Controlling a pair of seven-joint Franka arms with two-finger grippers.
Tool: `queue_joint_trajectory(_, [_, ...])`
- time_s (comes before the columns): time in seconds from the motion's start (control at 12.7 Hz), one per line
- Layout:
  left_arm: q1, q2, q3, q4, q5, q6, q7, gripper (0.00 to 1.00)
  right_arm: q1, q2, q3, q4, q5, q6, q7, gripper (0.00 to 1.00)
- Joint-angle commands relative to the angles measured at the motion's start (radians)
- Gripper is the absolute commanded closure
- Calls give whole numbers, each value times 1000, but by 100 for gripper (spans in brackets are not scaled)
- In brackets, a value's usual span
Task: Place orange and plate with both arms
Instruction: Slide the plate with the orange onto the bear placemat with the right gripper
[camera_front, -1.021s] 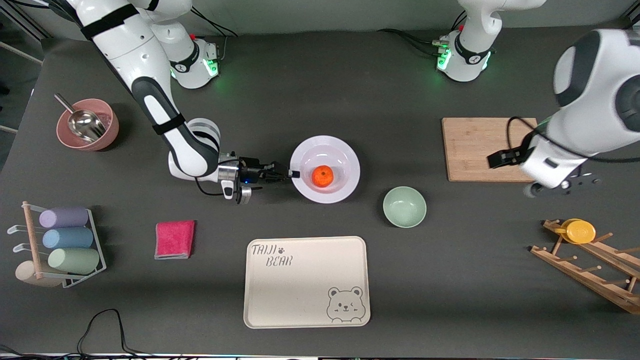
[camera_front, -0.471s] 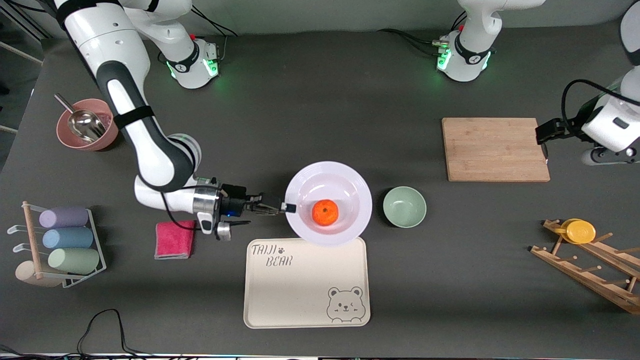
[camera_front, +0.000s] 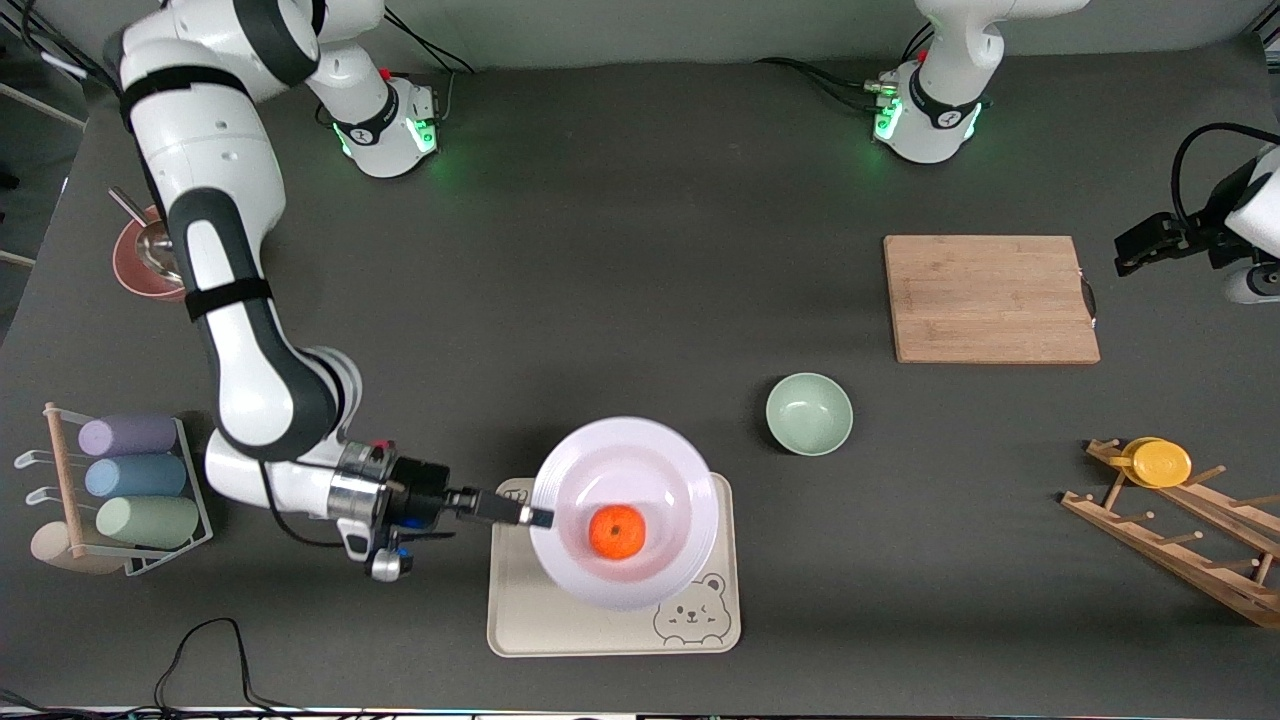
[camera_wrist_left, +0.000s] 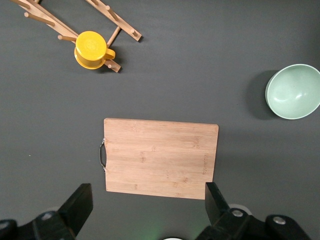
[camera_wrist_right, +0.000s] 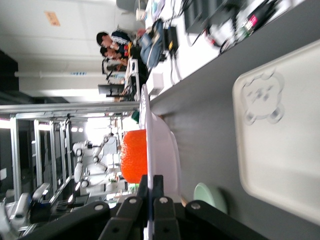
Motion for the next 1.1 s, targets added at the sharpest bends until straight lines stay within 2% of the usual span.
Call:
queue_joint_trajectory(0.0, [2,32,-15,43,14,-29,12,0,16,254,-21,301,-30,35,58,100])
queue_joint_trajectory(0.24, [-1,25,-15,36,0,-52,22,0,31,315,-14,308,-125,139,26,100])
queue_joint_trajectory(0.55, [-2,18,-13,32,0,-113,9,0,62,360,-4,313,-127,198,-34,100])
queue_joint_trajectory(0.79, [-30,32,-9,50,12,-96,6,0,62,369,-6,311,-127,196,-35,100])
queue_joint_trajectory(0.86, [-30,32,-10,50,11,-96,-11,0,62,369,-6,309,-127,196,-32,60])
queue_joint_trajectory(0.94, [-33,25,-13,49,11,-101,-54,0,62,368,-6,303,-127,198,-34,1])
queue_joint_trajectory(1.02, [-47,18,-15,46,9,-107,-80,0,62,366,-7,303,-128,196,-27,0])
